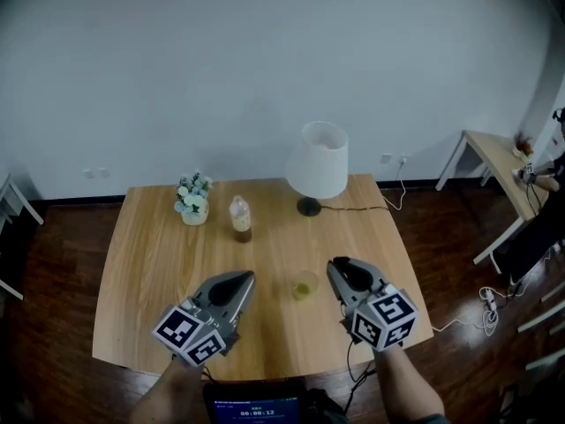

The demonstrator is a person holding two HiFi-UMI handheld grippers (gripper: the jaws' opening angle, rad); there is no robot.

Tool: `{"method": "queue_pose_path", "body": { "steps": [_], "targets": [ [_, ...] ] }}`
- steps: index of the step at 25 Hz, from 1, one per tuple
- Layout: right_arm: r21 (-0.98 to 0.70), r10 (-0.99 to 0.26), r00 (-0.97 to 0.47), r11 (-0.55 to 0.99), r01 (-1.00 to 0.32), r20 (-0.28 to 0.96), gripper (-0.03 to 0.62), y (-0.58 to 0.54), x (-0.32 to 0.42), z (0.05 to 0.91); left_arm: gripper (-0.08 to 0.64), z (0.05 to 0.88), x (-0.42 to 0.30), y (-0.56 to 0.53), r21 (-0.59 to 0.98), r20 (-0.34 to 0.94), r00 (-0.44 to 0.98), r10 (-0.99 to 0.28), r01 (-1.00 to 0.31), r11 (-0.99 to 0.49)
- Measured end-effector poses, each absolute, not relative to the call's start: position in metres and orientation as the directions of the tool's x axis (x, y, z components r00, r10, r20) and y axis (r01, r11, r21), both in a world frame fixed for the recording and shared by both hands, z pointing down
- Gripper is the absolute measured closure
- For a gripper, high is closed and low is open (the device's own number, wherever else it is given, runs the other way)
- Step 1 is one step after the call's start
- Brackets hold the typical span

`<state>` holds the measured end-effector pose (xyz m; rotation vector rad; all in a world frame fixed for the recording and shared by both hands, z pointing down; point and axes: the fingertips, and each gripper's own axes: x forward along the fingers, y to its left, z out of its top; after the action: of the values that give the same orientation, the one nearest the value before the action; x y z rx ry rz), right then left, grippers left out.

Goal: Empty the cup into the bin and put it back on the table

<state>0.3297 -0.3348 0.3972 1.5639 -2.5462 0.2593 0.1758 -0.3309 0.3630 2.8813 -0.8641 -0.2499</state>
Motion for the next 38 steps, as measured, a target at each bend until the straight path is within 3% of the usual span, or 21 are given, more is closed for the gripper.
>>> {"method": "queue_pose_path", "body": {
  "steps": [22, 24, 30, 32, 38],
  "targets": [
    [-0.118, -0.827, -0.521, 0.507, -0.854, 0.213, 0.538, -0.419, 0.324, 0.426, 0.565, 0.385, 0.182, -0.403, 0.180, -0.089, 0.742, -0.664, -0.644, -0.744],
    [-0.124, -0.822, -0.526, 0.512, -0.850, 0.218, 0.482, -0.424, 0.323, 0.431, 0.565, 0.390, 0.185, -0.408, 0.190, -0.080, 0.745, -0.662, -0.641, -0.744],
    [-0.128, -0.802, -0.537, 0.523, -0.843, 0.262, 0.471, -0.431, 0.317, 0.462, 0.565, 0.407, 0.200, -0.409, 0.199, -0.038, 0.773, -0.634, -0.616, -0.762],
    [-0.134, -0.792, -0.546, 0.531, -0.837, 0.273, 0.408, -0.431, 0.315, 0.471, 0.565, 0.413, 0.201, -0.410, 0.202, -0.031, 0.774, -0.633, -0.615, -0.762],
    [-0.127, -0.780, -0.557, 0.546, -0.828, 0.285, 0.406, -0.435, 0.311, 0.493, 0.565, 0.426, 0.206, -0.412, 0.229, -0.010, 0.770, -0.638, -0.620, -0.751]
  ]
}}
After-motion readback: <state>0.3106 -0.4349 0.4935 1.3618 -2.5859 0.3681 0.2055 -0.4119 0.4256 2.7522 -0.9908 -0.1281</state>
